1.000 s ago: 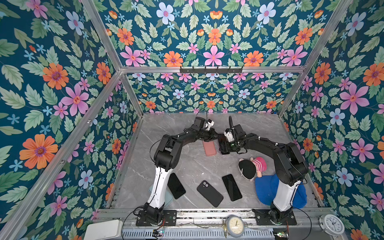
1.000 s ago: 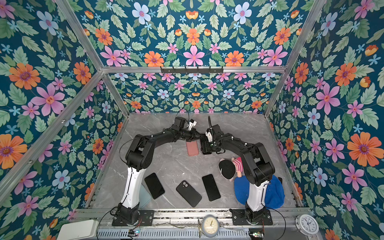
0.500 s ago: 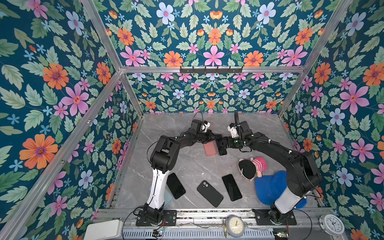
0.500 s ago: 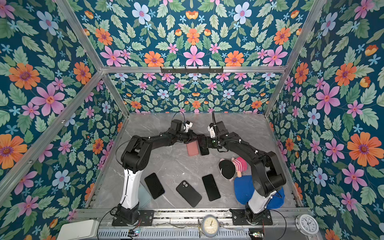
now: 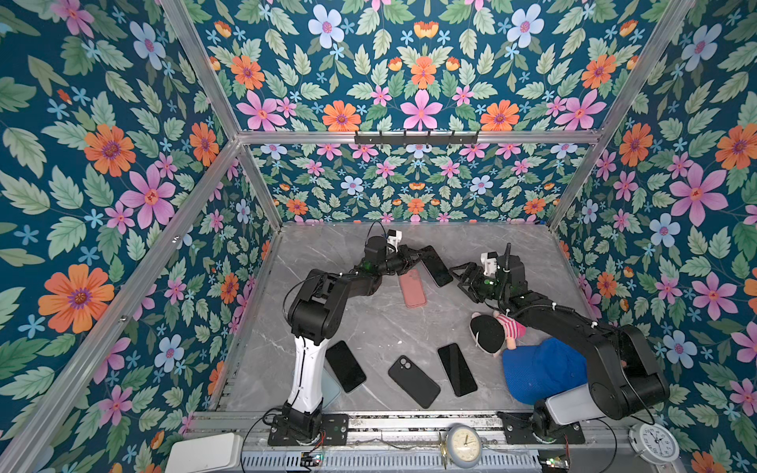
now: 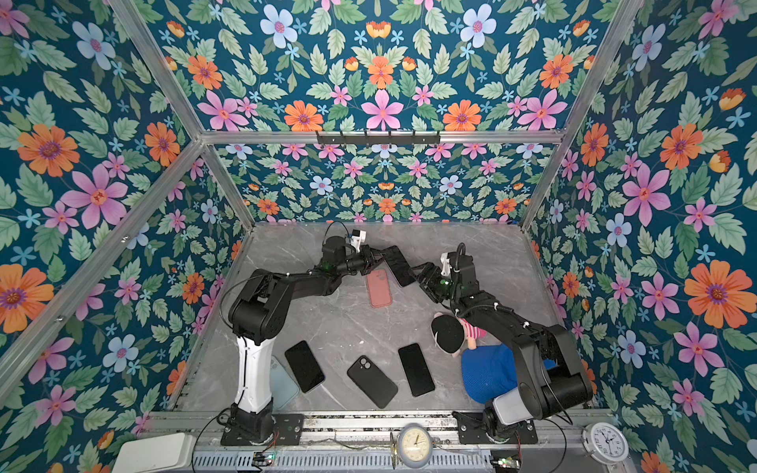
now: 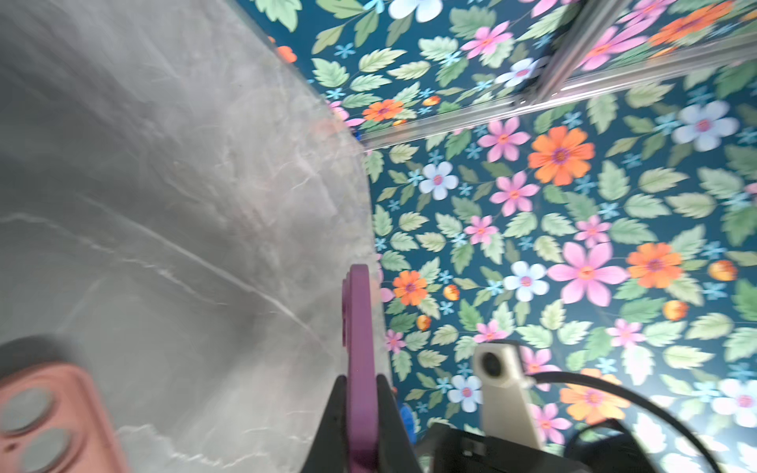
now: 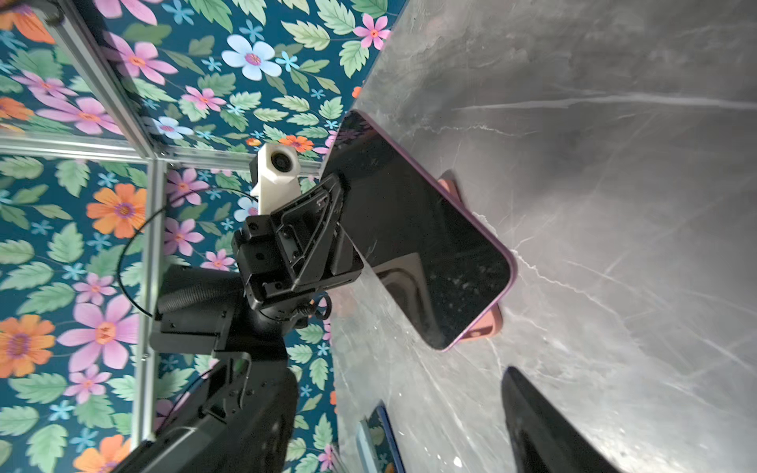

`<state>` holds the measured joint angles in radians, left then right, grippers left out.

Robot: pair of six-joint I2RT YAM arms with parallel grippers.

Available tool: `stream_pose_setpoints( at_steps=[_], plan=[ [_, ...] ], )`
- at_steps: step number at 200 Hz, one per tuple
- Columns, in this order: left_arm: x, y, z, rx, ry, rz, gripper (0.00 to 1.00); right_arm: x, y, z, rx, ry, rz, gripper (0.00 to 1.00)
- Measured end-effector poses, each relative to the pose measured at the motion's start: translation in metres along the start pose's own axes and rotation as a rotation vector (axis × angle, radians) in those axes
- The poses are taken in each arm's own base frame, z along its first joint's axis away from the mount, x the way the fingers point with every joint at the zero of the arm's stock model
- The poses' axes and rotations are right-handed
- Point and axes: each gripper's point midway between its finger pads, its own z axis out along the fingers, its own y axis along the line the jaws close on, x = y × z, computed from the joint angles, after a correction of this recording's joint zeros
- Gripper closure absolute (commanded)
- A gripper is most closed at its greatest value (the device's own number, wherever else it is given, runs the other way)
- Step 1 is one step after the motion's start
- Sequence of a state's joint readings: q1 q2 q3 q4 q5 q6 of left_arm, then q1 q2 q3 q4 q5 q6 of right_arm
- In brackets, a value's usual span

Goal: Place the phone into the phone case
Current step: 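Lift the purple-edged phone upright with the right gripper while the left gripper hovers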

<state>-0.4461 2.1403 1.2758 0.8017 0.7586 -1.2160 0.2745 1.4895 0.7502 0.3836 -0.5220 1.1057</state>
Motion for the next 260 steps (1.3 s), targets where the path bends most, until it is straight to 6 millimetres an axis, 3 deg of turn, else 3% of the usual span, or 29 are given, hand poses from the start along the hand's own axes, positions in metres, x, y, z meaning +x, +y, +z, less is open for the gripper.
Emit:
stream_pose_setpoints(
  at_steps=[40, 83, 163, 197, 260],
  plan=[
    [-0.014, -0.018, -0.005, 0.105, -0.046, -0.061, 1.00, -0.005, 0.003, 0.006, -0.091, -0.005, 0.060, 0.33],
    [-0.014, -0.030, -0.008, 0.181, -0.057, -0.103, 1.00, -0.009, 0.000, 0.018, -0.152, 0.009, 0.105, 0.43],
    [-0.015, -0.031, -0.015, 0.210, -0.098, -0.131, 1.00, -0.015, 0.024, 0.015, -0.249, -0.001, 0.078, 0.64],
    [-0.013, -0.032, -0.013, 0.214, -0.097, -0.139, 1.00, -0.017, 0.015, 0.025, -0.243, 0.006, 0.094, 0.71],
    [-0.011, -0.030, -0.013, 0.210, -0.101, -0.148, 0.99, -0.020, 0.023, 0.025, -0.288, -0.002, 0.086, 0.86]
  ],
)
